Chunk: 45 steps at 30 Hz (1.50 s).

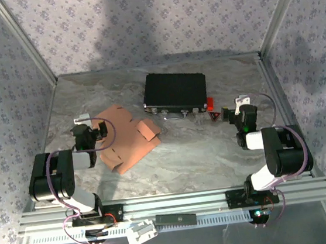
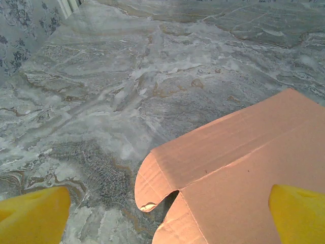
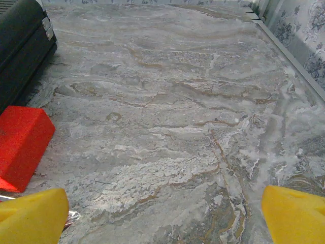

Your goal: Fold the paper box

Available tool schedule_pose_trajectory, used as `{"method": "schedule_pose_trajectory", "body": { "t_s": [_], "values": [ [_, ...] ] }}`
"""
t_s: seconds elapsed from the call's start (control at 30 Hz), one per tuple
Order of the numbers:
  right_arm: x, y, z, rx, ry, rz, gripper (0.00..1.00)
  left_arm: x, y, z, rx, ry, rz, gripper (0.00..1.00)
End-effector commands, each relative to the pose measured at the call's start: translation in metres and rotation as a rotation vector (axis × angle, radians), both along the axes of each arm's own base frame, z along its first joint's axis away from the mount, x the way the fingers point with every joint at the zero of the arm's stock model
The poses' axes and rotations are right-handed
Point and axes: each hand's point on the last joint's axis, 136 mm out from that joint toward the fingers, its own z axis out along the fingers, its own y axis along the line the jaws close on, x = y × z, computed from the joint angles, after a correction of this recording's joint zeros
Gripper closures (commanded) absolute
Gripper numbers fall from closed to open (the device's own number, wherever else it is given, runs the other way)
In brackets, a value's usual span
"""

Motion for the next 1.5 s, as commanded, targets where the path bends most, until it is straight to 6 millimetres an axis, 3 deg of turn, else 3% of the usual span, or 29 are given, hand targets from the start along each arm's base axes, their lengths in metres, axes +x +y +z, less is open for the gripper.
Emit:
{"method": "schedule_pose_trajectory", "body": {
  "t_s": [0.0,1.13,1.27,1.47],
  "values": [
    [0.004,-0.002,0.006,0.005,-0.025,-0.020,0.01,0.009,-0.001,0.013,0.005,-0.038,-0.010,0.00],
    [0.003,-0.007,0.011,-0.013,-0.028,-0.059,0.01,0.006,-0.007,0.014,0.012,-0.057,-0.043,0.00],
    [0.000,-0.008,0.018,-0.021,-0.042,-0.071,0.01,-0.003,-0.003,0.023,0.018,-0.107,-0.016,0.00],
    [-0.010,-0.016,0.036,-0.034,0.021,-0.158,0.01,-0.019,-0.014,0.046,0.081,-0.186,-0.032,0.00]
  ]
}}
